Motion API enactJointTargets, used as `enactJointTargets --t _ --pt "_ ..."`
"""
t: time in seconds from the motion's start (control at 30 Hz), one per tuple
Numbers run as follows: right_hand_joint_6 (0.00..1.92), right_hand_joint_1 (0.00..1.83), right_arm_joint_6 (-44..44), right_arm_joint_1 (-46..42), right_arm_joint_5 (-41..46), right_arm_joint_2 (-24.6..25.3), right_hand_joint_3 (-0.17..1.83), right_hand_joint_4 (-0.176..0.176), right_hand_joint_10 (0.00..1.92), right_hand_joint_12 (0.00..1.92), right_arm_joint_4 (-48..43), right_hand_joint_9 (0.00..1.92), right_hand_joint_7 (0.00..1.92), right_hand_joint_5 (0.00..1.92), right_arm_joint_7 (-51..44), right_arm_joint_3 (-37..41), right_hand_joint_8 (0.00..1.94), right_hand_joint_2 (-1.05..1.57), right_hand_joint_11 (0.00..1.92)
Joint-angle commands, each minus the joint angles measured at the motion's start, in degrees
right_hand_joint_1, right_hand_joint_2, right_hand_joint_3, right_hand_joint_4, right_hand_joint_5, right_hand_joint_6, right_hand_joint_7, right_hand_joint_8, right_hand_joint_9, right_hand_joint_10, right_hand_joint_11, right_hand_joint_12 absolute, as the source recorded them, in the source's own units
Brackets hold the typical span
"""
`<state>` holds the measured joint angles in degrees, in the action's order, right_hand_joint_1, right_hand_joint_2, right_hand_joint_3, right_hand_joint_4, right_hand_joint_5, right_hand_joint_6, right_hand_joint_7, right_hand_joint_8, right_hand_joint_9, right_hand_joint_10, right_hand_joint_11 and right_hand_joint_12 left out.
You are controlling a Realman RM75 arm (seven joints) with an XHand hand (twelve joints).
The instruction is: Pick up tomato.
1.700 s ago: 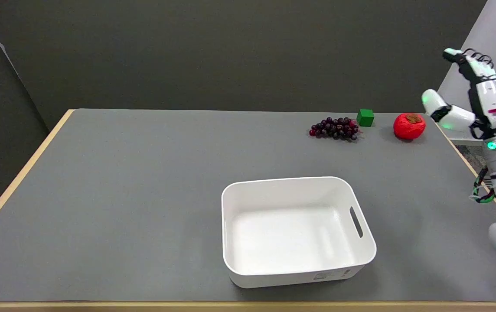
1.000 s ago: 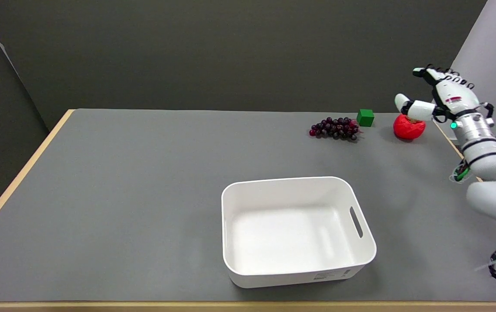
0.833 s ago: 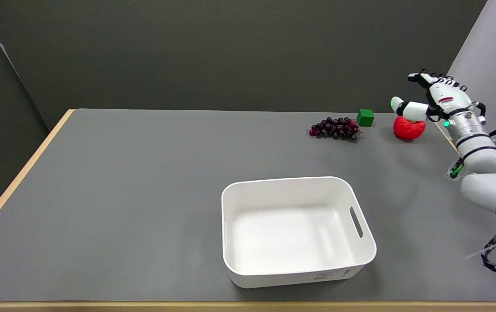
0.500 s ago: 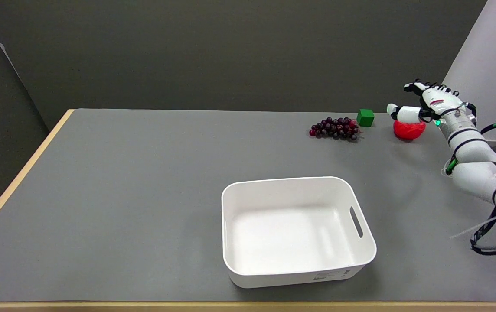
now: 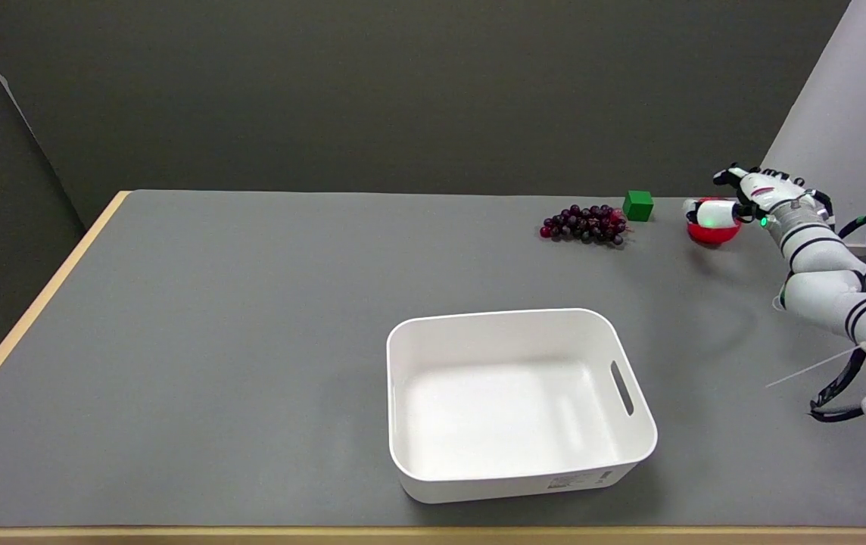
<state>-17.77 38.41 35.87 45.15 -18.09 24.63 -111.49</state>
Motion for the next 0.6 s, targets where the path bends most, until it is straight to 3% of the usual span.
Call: enactJointTargets --t 0.03,0.6 --pt "0.45 0.28 3.7 4.1 -1.3 2.4 0.91 0.106 0.58 1.11 6.1 0.10 0.22 0.20 -0.4 -2.4 0.30 0.57 0.00" --pt "0.42 0.30 3.4 3.9 -1.4 3.6 0.86 0.107 0.56 1.15 6.7 0.10 0.24 0.21 -0.4 -3.4 0.28 0.60 0.00"
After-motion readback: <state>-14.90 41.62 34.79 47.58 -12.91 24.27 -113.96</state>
